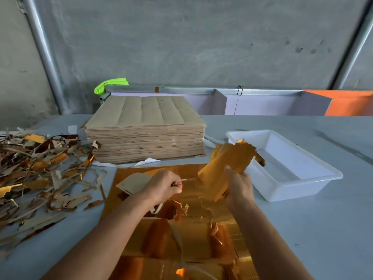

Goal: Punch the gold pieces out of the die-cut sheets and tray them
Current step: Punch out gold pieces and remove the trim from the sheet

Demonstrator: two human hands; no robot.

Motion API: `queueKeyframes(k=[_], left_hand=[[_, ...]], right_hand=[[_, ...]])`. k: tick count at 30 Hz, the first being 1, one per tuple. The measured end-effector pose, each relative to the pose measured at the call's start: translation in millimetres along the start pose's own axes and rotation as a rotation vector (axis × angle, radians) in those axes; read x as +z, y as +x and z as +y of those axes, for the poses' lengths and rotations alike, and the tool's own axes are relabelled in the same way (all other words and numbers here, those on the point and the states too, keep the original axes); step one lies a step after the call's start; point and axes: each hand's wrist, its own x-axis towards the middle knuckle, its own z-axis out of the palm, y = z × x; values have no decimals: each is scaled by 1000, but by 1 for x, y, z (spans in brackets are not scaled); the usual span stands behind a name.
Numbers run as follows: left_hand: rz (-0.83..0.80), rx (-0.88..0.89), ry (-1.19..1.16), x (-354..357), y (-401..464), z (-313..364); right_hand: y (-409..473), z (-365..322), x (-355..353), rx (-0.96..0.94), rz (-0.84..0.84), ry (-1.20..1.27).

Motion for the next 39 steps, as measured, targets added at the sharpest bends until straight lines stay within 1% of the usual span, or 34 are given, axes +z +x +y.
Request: queueKeyframes(k=[3, 5, 7, 10, 12, 14, 17, 23, 25, 27, 30, 32, 33, 35, 37, 39], left_hand=[[69, -37, 48, -2, -1, -15], [60, -10, 59, -2, -4, -17], [-5, 52, 112, 2, -8, -8], [-164, 156, 266, 18, -15, 16], [-268, 136, 352, 32, -19, 30], [-279, 73, 351, 39, -21, 36], [-216, 0, 236, 37, -23, 35], [-42, 139, 137, 25, -29, 26], [-3, 159, 72, 16, -30, 21], [34, 132, -97, 7, -33, 18], [119, 81, -423, -2, -35, 15], [157, 53, -545, -3, -34, 16], [185, 34, -556, -1, -32, 16], [273, -24, -487, 6, -28, 17], [366, -50, -370, 15, -26, 18], [417, -73, -366, 25, -26, 19]], right_hand=[[7, -9, -19, -28, 85, 33], [9, -8, -32, -35, 114, 21], [9, -4, -42, -3, 113, 36], [6, 3, -48, 51, 96, 53], [2, 7, -49, 67, 91, 58], [0, 9, -50, 61, 86, 47], [-4, 10, -55, 30, 73, -21], [-11, 16, -62, 4, 40, -108], [-14, 17, -64, -9, 34, -151], [-16, 18, -64, -33, 8, -201], [-22, 18, -56, -33, -88, -262], [-26, 20, -48, -11, -180, -284], [-28, 21, -44, 3, -222, -288], [-31, 23, -38, 39, -280, -278], [-34, 26, -34, 88, -273, -262], [-35, 31, -32, 139, -245, -256]])
